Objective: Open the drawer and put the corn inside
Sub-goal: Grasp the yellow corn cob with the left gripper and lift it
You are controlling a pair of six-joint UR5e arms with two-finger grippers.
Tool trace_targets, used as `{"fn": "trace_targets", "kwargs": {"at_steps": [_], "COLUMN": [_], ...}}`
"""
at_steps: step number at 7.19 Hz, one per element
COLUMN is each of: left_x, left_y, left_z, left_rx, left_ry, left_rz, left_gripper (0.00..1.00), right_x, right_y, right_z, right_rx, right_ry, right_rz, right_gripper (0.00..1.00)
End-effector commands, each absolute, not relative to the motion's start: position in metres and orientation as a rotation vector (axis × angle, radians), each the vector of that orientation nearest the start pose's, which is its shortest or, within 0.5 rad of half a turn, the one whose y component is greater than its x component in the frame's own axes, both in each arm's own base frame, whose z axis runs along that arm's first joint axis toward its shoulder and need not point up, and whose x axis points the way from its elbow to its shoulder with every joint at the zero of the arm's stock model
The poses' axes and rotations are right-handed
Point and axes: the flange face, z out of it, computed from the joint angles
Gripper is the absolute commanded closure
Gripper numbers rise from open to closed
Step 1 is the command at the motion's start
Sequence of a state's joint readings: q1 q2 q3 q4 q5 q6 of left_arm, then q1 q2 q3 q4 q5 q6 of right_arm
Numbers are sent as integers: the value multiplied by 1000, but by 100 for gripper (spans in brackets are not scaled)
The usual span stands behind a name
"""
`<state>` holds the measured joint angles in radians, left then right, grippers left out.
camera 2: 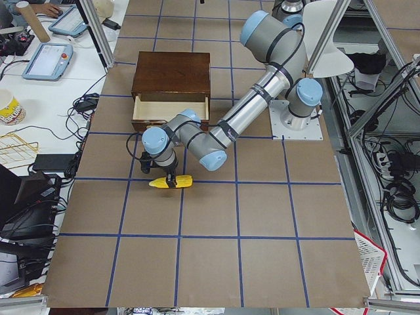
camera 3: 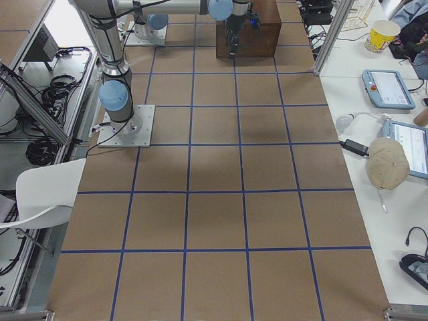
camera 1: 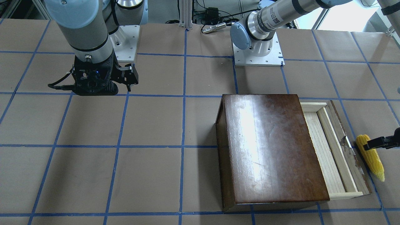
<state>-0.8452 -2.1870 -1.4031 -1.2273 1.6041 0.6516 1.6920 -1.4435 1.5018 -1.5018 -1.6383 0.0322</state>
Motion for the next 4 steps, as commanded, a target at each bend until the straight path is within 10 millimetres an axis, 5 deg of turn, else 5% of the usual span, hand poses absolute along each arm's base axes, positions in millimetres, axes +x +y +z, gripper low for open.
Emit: {"fn": "trace_targets", "kwargs": {"at_steps": [1,4], "left_x": [365,367], "left_y": [-603,-606], "left_z": [211,187], "left_rx": [-113,-121], "left_ry": [3155,3175], "left_rz": [201,224], "left_gripper": [0,0], "right_x": [190,190], "right_y": [-513,-513], "right_z": [450,450], "right_rx": [-150,-150], "right_ry": [3209,3209], "right_rz": [196,196], "right_gripper": [0,0]}}
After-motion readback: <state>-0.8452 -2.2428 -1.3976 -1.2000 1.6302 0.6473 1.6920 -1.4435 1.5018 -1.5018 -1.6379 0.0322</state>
